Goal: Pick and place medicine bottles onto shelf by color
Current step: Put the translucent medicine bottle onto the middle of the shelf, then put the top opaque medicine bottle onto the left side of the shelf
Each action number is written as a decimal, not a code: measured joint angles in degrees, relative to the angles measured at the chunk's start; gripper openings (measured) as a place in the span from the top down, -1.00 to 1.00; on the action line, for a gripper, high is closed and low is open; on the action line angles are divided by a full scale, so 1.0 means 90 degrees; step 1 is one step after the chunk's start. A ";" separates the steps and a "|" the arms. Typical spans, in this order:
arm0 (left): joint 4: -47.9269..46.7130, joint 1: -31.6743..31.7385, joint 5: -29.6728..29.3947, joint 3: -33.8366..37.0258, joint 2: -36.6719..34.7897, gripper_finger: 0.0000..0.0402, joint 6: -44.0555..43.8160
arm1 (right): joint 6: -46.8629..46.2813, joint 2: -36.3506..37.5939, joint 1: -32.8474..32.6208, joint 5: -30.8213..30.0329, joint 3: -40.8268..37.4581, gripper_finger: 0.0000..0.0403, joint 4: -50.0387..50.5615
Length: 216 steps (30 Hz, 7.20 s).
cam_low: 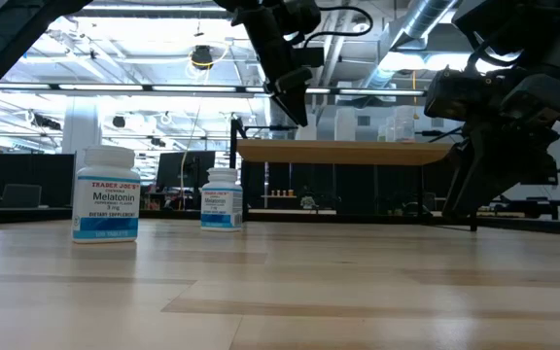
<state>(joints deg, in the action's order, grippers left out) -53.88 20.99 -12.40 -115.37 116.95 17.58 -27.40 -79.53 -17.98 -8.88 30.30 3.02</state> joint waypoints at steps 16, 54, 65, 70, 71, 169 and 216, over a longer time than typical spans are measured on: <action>-0.1470 -0.0002 -0.0206 -0.0918 -0.0021 0.03 -0.0252 | -0.0022 0.0000 0.0002 0.0000 0.0000 0.21 0.0108; 0.0534 -0.0051 -0.0823 -0.0986 0.1002 0.03 -0.0248 | -0.0134 0.0000 0.0002 0.0000 0.0000 0.21 0.0200; -0.0065 -0.0053 -0.1052 -0.1083 0.1003 0.03 -0.0243 | -0.0134 0.0000 0.0002 0.0000 0.0000 0.21 0.0196; -0.0928 -0.0083 -0.1033 -0.1524 0.0998 0.03 -0.0238 | -0.0132 0.0000 0.0000 0.0000 0.0000 0.21 0.0194; -0.1194 -0.0086 -0.1008 -0.1683 0.1002 0.03 -0.0236 | -0.0132 0.0000 0.0002 0.0000 0.0000 0.21 0.0196; 0.1710 -0.1570 0.1139 0.6357 -0.2748 0.03 -0.0076 | -0.0289 -0.0245 0.0019 -0.0022 0.0000 0.21 -0.0181; 0.1658 -0.2537 -0.0834 0.6182 -0.2403 0.03 -0.0018 | -0.0290 -0.0245 0.0019 -0.0021 0.0000 0.21 -0.0555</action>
<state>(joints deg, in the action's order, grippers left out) -38.96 -1.84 -19.91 -59.73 95.33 17.42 -30.01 -81.73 -17.80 -9.07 30.30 -1.98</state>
